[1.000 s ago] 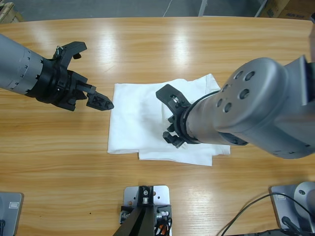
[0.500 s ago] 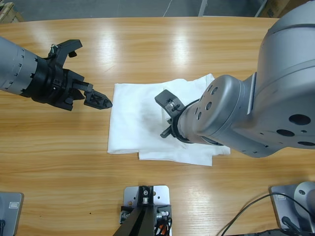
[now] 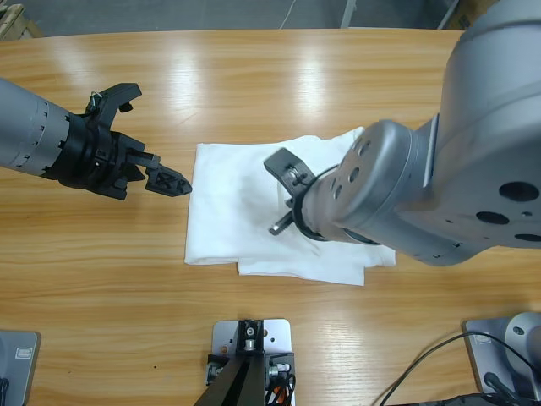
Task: Fold clothes
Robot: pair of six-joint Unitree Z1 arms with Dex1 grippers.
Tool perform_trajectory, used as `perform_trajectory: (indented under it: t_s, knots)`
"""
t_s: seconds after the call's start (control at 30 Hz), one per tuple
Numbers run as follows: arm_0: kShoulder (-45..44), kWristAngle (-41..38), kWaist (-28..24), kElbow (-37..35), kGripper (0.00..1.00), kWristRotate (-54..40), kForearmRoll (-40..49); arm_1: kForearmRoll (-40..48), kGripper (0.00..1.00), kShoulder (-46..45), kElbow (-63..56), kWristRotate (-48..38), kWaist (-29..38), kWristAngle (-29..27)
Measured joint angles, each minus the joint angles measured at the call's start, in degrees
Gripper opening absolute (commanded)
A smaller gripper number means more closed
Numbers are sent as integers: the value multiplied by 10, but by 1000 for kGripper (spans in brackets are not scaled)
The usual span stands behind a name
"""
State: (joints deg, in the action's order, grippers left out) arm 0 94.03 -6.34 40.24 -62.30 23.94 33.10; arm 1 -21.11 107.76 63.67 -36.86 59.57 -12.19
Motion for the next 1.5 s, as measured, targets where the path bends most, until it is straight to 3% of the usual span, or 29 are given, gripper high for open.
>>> perform_trajectory:
  t_s: [0.23,0.3,0.4,0.47,0.53,0.6,0.63,0.73,1.17,1.5]
  knots:
    - [-12,0,-2,0,987,0,0,9,963,30,9,0,0,3]
    - [-14,0,-2,0,987,0,0,9,845,37,9,0,0,5]
    - [-16,0,-2,0,987,0,0,9,555,47,9,-2,0,6]
    - [-16,0,-2,1,987,0,0,9,485,48,9,-3,0,6]
    - [-16,0,-2,2,987,0,0,9,277,48,9,-4,0,6]
    - [-16,0,-2,4,987,2,0,9,220,48,9,-4,0,6]
    - [-16,0,-2,5,987,3,-2,9,124,48,9,-4,0,6]
    - [-16,-1,-2,14,987,4,-6,9,0,47,9,-4,0,6]
    - [-16,-3,-2,25,987,7,-20,-18,0,46,9,-8,-1,-37]
    - [-16,-7,-2,50,987,12,-42,-145,0,13,8,-73,-4,-96]
